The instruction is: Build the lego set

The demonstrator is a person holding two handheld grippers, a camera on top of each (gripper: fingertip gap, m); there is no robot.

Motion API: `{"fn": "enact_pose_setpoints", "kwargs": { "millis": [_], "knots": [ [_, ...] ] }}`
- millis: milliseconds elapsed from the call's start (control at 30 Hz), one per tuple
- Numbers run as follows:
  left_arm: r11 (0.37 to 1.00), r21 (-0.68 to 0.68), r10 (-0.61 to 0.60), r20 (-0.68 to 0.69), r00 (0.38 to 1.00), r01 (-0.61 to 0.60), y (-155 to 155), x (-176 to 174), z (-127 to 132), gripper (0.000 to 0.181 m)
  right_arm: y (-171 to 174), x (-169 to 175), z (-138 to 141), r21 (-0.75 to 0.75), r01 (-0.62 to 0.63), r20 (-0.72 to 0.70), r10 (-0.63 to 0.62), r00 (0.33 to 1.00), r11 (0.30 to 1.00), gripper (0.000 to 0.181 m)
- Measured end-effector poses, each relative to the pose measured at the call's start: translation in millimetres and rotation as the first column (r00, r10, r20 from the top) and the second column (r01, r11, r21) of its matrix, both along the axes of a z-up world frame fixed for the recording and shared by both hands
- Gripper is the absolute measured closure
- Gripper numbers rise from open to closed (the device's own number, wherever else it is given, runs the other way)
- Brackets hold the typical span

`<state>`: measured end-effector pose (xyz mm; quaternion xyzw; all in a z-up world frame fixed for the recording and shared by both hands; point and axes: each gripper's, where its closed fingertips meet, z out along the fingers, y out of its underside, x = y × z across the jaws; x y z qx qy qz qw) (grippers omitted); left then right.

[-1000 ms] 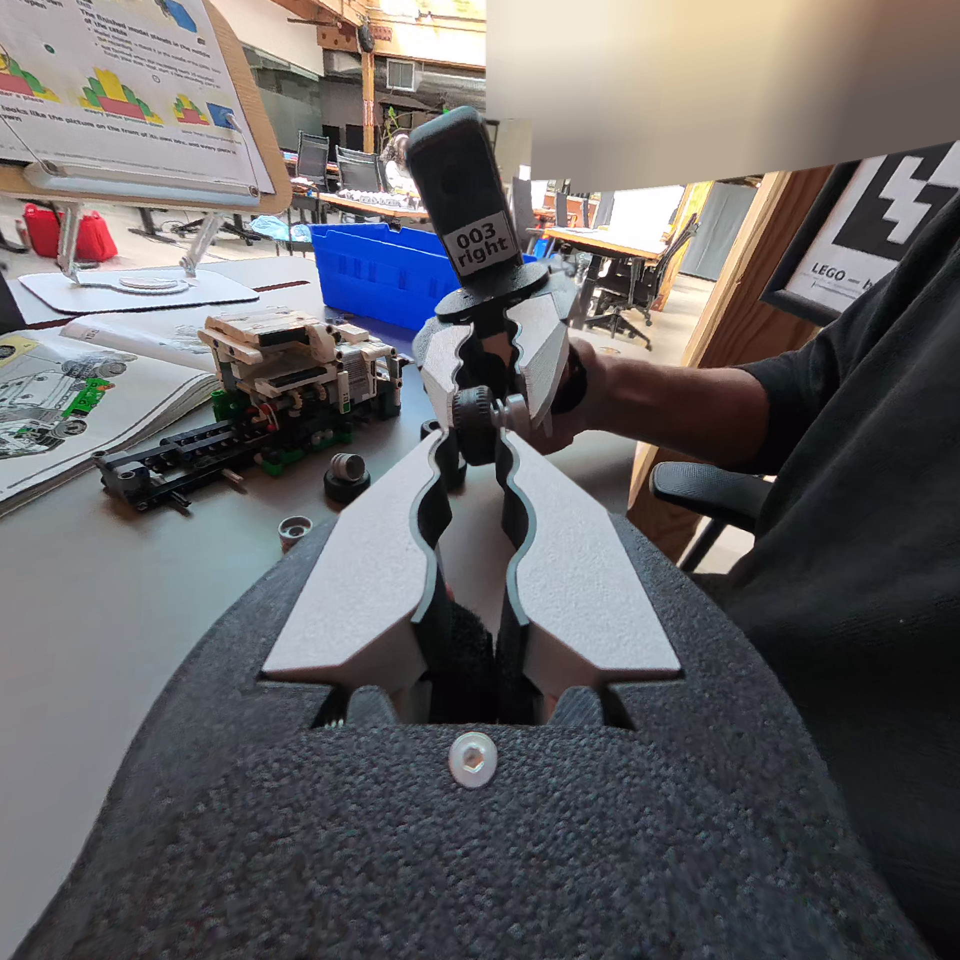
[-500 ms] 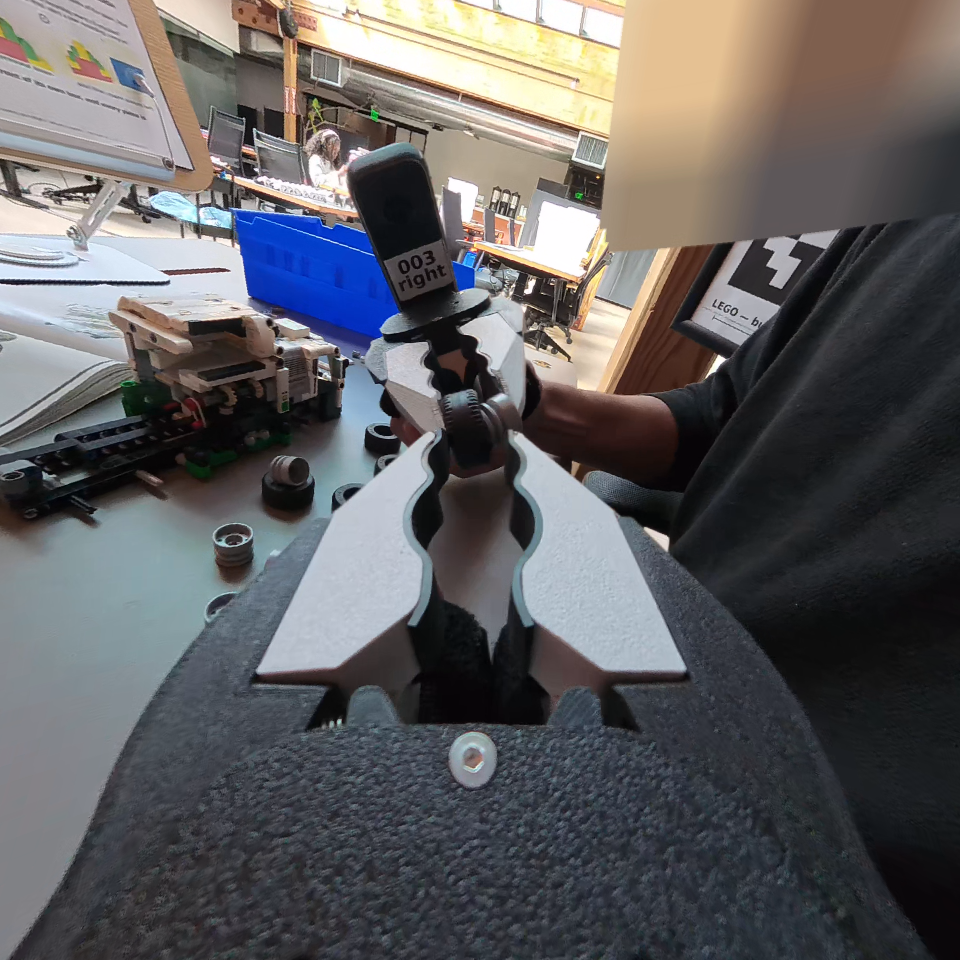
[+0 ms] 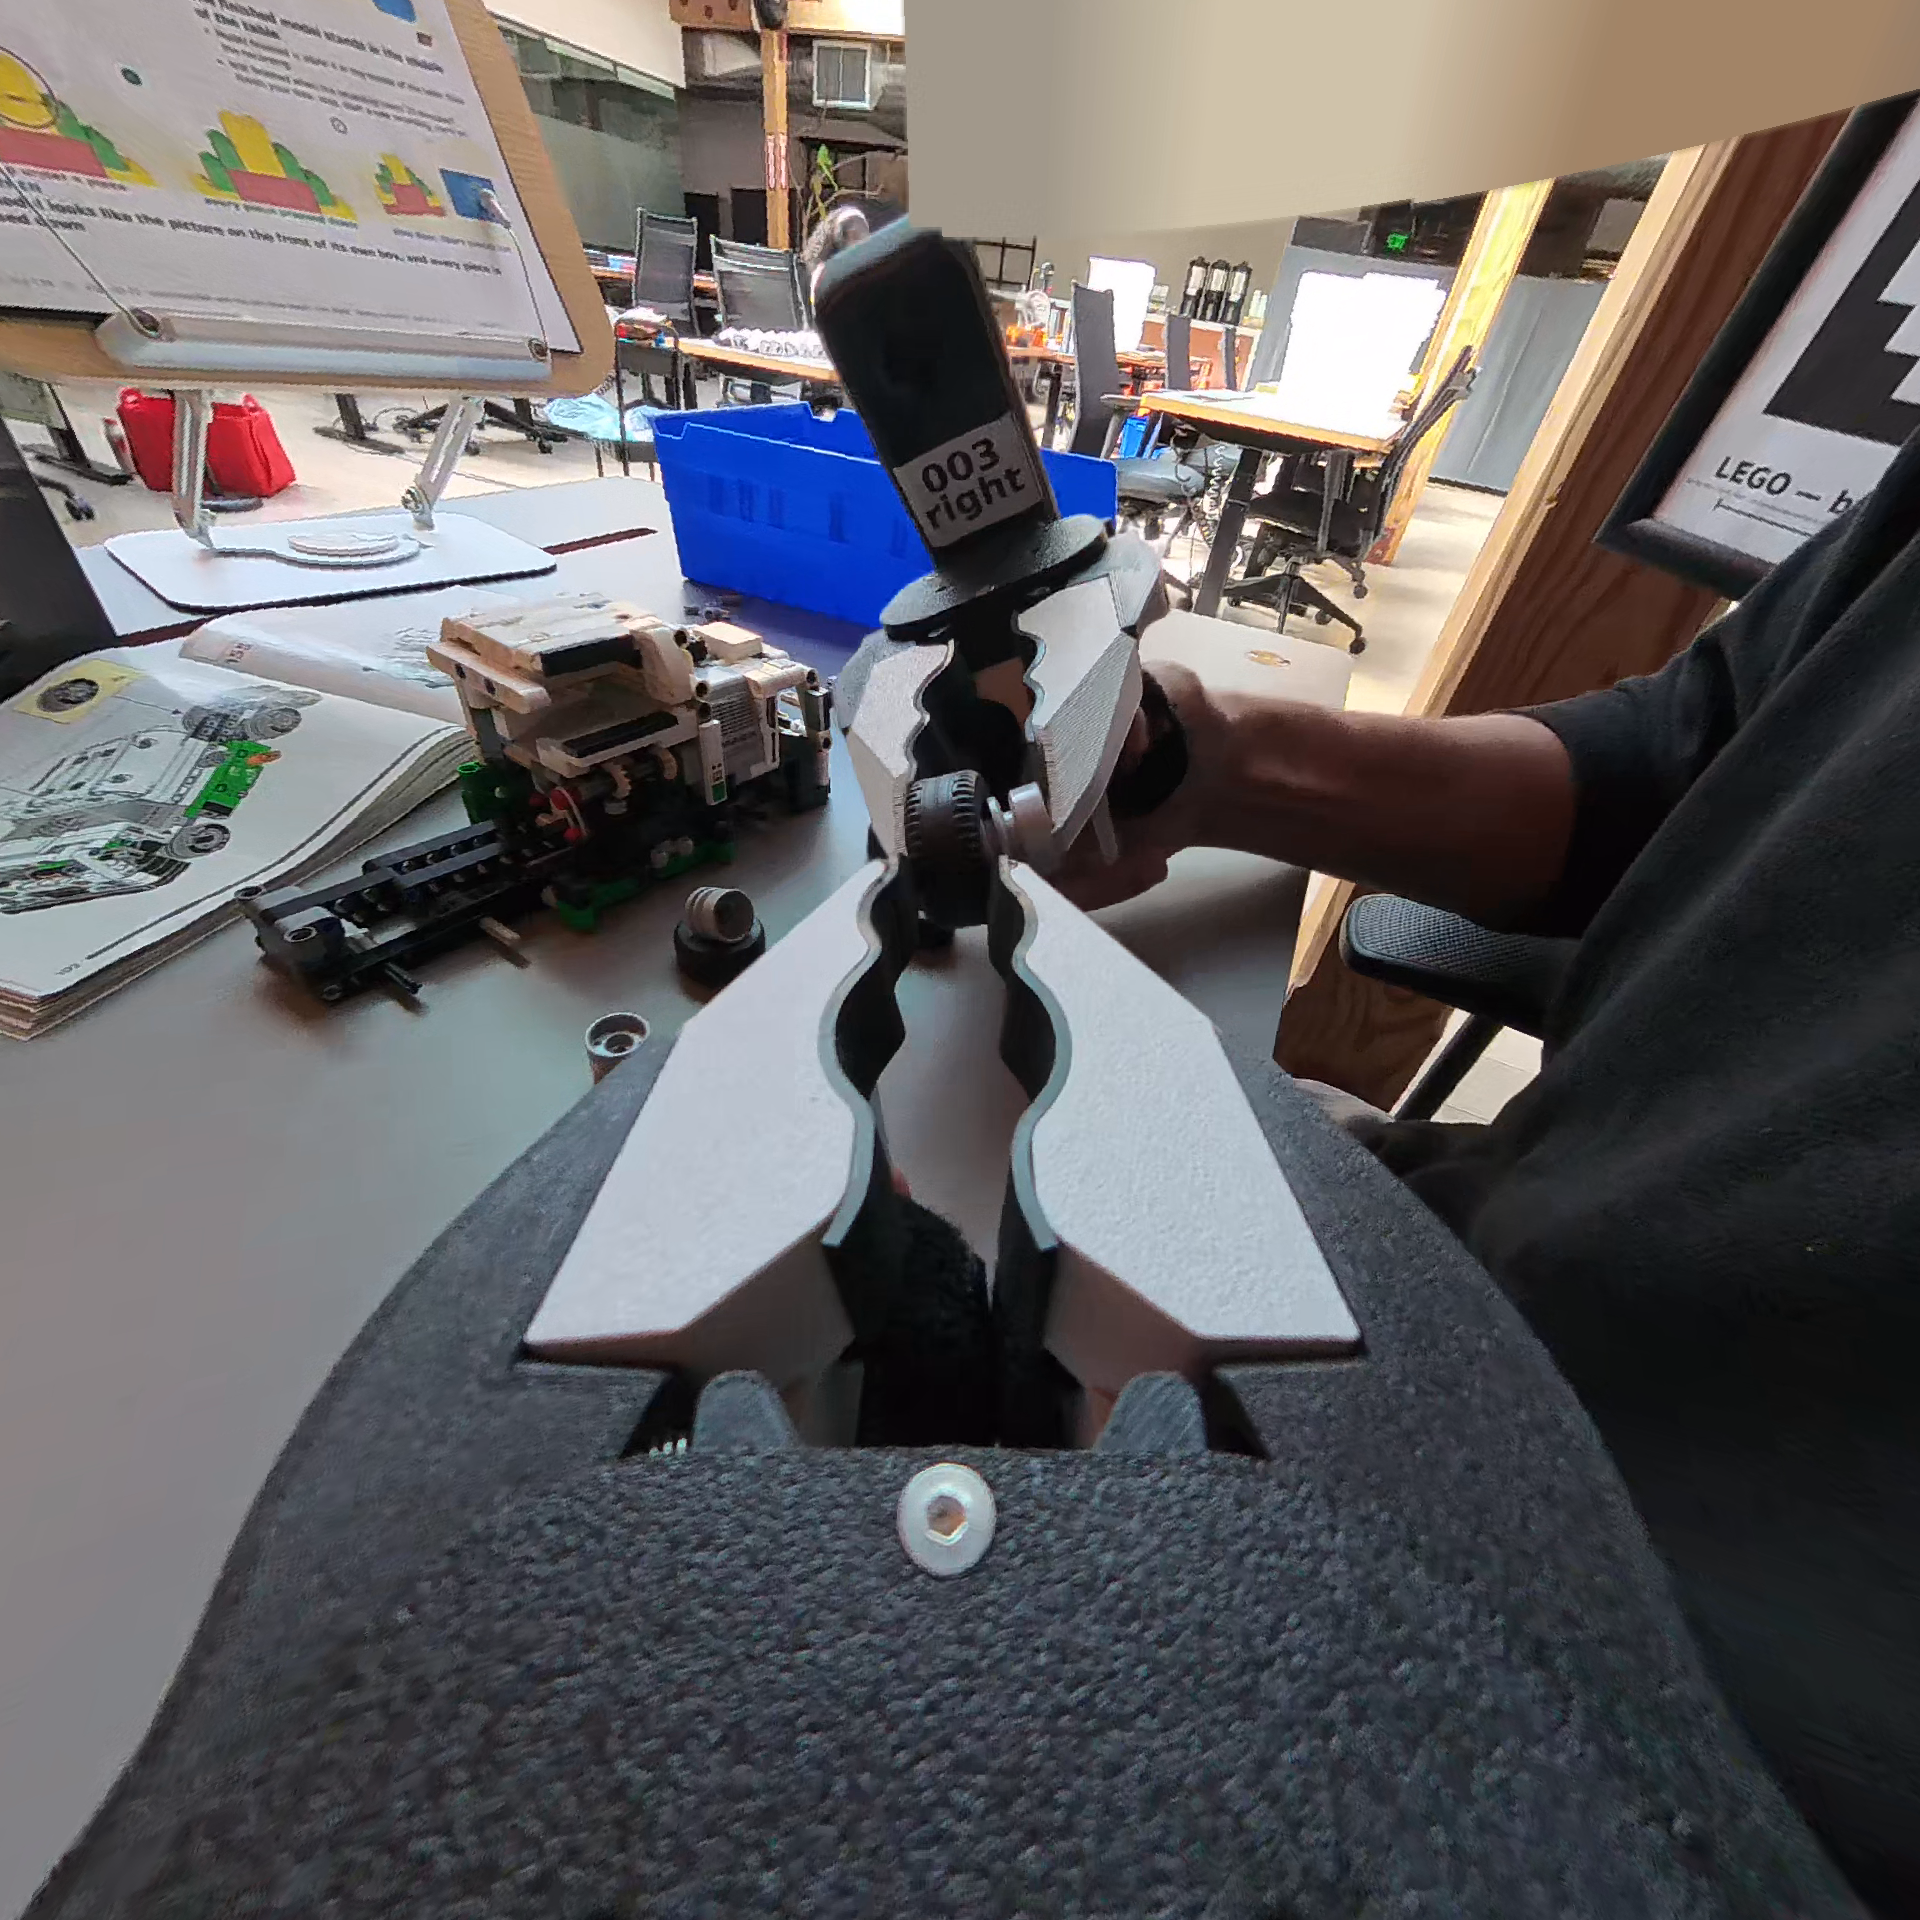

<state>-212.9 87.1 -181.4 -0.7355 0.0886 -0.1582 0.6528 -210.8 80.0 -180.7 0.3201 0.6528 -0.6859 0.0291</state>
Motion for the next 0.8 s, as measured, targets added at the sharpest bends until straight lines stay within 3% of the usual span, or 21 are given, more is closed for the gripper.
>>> {"fn": "enact_pose_setpoints", "kwargs": {
  "millis": [333,467,533,667,733,800],
  "knots": [
    [0.999,-0.012,0.039,-0.052,0.998,-0.039,1.0,5.8,-2.7,0.169,3.3,5.4,-4.1,0.021,0.023,-0.04,-0.022,0.999,1.0,0.161],
    [0.998,-0.05,-0.043,0.049,0.998,0.045,0.7,7.9,-5.9,0.168,2.3,7.0,-7.9,0.024,0.018,-0.027,-0.018,0.999,1.0,0.161],
    [0.995,-0.058,-0.073,0.077,0.994,0.078,-0.3,7.0,-5.9,0.16,1.4,2.8,-8.3,0.007,0.038,-0.022,-0.038,0.999,0.999,0.161],
    [0.997,-0.057,-0.043,-0.006,0.999,0.043,1.8,6.3,-6.5,0.152,3.5,-1.6,-7.3,0.011,0.061,-0.024,-0.06,0.998,0.998,0.16],
    [0.994,-0.067,-0.081,0.011,0.997,0.082,0.2,12.0,-7.6,0.128,5.7,-5.6,-10.8,0.031,0.09,-0.026,-0.089,0.996,0.995,0.161],
    [0.996,-0.069,-0.062,0.035,0.997,0.064,1.1,9.0,-8.1,0.145,4.0,-4.4,-10.9,0.042,0.085,-0.042,-0.083,0.996,0.995,0.16]
  ]
}}
